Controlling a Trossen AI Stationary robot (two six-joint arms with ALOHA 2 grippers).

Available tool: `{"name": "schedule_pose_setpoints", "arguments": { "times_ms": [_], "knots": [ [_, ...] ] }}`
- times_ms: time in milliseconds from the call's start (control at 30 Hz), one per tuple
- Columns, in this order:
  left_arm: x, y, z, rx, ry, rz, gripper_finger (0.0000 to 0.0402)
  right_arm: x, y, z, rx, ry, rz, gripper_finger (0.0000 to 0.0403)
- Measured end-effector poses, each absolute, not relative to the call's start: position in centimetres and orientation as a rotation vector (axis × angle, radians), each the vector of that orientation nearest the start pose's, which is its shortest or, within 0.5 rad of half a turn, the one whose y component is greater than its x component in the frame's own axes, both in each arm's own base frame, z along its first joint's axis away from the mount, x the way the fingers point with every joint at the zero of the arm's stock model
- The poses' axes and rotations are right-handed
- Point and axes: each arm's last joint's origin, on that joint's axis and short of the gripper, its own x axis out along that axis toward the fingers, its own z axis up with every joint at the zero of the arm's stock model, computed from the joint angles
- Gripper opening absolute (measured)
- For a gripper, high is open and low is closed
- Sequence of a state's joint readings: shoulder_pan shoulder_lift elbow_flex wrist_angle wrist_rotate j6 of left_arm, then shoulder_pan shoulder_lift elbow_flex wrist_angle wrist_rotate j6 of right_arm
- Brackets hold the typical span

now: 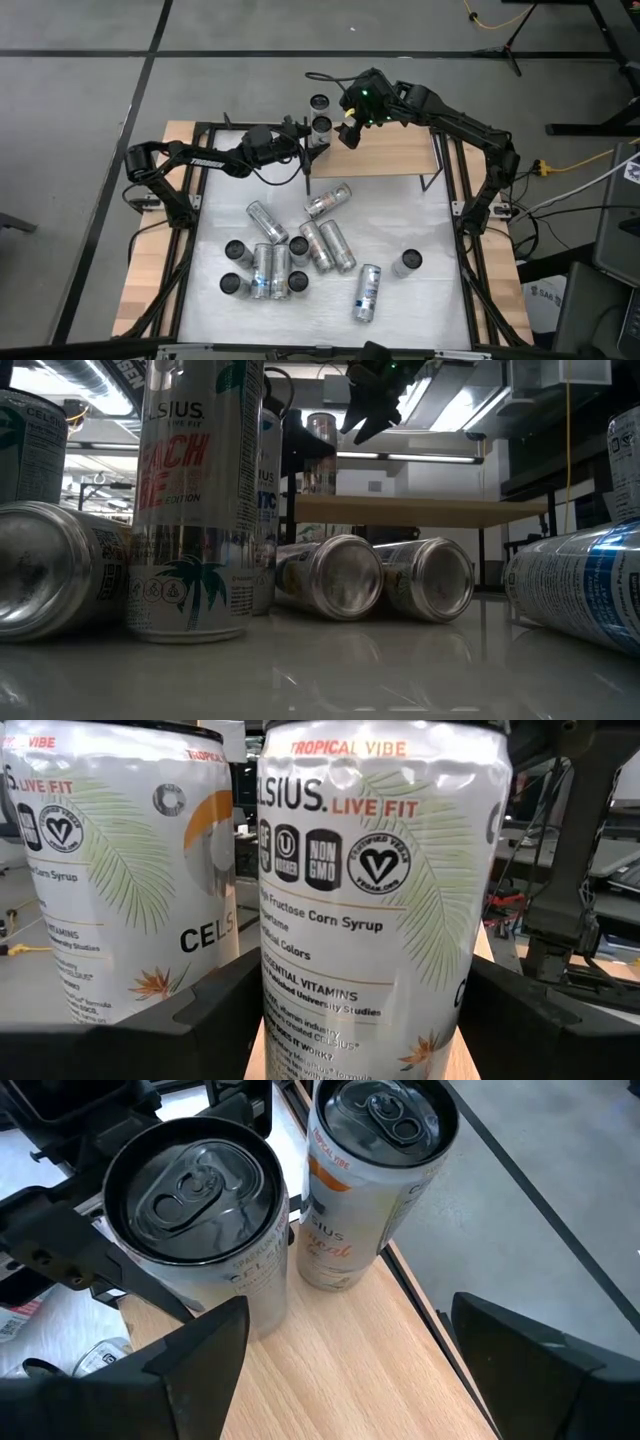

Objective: Place canned beverage on shelf
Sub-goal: Put the orange soda can on the shelf aligned with the other orange soda can

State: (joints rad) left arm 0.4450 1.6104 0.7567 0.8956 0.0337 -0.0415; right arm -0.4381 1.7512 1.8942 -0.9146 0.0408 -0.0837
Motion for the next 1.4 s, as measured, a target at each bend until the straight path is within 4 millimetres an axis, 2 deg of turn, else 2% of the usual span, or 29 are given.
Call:
{"name": "schedule_pose_setpoints", "arguments": {
  "times_ms": [367,667,1033,1400],
  "knots": [
    [30.1,14.2,22.6,-0.035,-0.055,0.431,0.0341,33.5,-15.8,39.0,0.075,0.781,-0.422,0.0340],
    [30.2,14.2,22.6,-0.110,-0.068,0.406,0.0338,33.4,-15.8,39.0,0.076,0.786,-0.422,0.0340],
    [30.2,14.1,22.6,-0.118,-0.063,0.372,0.0338,33.0,-15.6,38.7,0.065,0.847,-0.406,0.0340],
    [29.8,14.0,22.6,-0.138,-0.008,0.375,0.0338,31.4,-14.9,40.1,0.047,0.842,-0.439,0.0340]
  ]
}}
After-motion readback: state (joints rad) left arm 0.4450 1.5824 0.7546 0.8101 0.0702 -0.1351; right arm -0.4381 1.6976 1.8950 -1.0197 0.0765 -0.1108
